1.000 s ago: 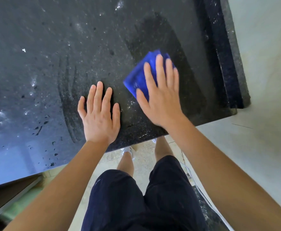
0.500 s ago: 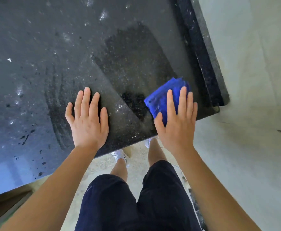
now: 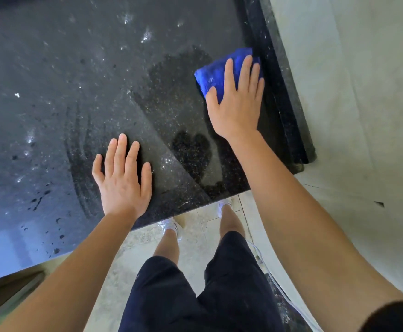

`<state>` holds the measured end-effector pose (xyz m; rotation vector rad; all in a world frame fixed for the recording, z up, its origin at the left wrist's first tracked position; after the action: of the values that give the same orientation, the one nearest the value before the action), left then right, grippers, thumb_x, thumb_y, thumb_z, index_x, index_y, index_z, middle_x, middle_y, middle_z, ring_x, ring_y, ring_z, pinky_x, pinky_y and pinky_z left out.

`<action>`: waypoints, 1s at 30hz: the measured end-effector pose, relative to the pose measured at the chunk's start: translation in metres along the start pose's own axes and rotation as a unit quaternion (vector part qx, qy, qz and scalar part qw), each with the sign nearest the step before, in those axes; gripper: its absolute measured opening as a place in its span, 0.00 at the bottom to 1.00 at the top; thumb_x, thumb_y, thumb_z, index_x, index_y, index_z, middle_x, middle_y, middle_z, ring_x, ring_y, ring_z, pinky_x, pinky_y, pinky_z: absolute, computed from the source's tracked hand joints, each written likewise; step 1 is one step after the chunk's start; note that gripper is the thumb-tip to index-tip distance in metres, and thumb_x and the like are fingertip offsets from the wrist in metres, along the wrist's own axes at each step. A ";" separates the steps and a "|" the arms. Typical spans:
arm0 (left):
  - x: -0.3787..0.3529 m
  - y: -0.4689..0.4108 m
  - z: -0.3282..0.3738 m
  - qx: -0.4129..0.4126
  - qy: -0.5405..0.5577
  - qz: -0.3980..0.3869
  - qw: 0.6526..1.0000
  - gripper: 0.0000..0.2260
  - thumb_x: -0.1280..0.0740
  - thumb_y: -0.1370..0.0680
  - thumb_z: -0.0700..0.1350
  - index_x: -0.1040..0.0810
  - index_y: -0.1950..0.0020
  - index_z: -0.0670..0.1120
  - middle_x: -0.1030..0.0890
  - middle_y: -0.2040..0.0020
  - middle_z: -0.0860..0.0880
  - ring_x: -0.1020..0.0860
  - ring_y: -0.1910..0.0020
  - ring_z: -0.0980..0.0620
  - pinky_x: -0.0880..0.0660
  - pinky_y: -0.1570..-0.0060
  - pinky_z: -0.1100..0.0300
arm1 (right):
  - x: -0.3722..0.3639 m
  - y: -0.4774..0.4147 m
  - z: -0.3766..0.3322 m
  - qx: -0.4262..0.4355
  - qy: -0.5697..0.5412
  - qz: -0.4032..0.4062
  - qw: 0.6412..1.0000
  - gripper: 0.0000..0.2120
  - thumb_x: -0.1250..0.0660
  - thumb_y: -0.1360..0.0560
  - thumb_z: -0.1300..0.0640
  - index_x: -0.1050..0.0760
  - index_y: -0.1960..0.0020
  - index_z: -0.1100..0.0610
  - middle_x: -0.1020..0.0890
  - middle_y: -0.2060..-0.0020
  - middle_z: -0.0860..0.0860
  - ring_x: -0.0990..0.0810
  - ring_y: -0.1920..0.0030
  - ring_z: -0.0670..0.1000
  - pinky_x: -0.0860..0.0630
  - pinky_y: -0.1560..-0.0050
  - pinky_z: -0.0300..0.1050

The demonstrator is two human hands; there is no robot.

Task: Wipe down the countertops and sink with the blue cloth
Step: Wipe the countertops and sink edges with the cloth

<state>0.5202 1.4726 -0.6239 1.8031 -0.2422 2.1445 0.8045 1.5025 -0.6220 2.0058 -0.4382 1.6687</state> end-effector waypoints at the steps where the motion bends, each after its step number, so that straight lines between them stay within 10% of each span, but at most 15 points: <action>1: 0.000 0.000 0.000 0.001 0.000 0.000 1.000 0.24 0.48 0.17 0.54 0.34 0.25 0.44 0.39 0.21 0.45 0.44 0.21 0.46 0.49 0.25 0.42 | 0.000 -0.015 -0.006 0.006 0.002 -0.008 1.000 0.33 0.52 0.20 0.42 0.47 0.19 0.55 0.48 0.20 0.62 0.50 0.20 0.63 0.52 0.21 0.60; 12: 0.010 -0.016 0.011 0.011 0.032 0.050 0.998 0.24 0.44 0.18 0.58 0.28 0.31 0.42 0.31 0.27 0.42 0.35 0.26 0.41 0.42 0.30 0.38 | 0.000 0.060 0.045 0.026 0.005 -0.022 0.999 0.33 0.50 0.18 0.42 0.50 0.18 0.56 0.51 0.20 0.61 0.52 0.20 0.63 0.51 0.21 0.61; 17: 0.015 -0.070 0.037 0.010 0.051 0.021 0.998 0.28 0.44 0.18 0.61 0.37 0.24 0.45 0.43 0.21 0.41 0.44 0.22 0.40 0.48 0.27 0.38 | -0.005 0.095 0.064 0.016 0.011 -0.050 0.999 0.34 0.47 0.19 0.42 0.50 0.18 0.55 0.51 0.20 0.62 0.53 0.20 0.64 0.51 0.21 0.62; 30: -0.018 -0.126 0.053 0.036 -0.027 -0.083 0.996 0.38 0.56 0.21 0.68 0.55 0.19 0.45 0.56 0.19 0.41 0.58 0.20 0.41 0.56 0.26 0.34 | 0.013 -0.130 -0.043 0.049 0.013 -0.056 0.997 0.34 0.53 0.19 0.39 0.54 0.18 0.53 0.55 0.20 0.62 0.56 0.20 0.63 0.56 0.21 0.60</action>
<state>0.6163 1.5694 -0.6420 1.8522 -0.0268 2.0159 0.8413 1.6350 -0.6254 2.0368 -0.2345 1.6742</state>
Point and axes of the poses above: each hand's wrist, its own y-axis away from the middle knuckle, its own x-axis out of the back of the hand, z = x × y, the point moved 7 cm from there along -y, towards the middle knuckle
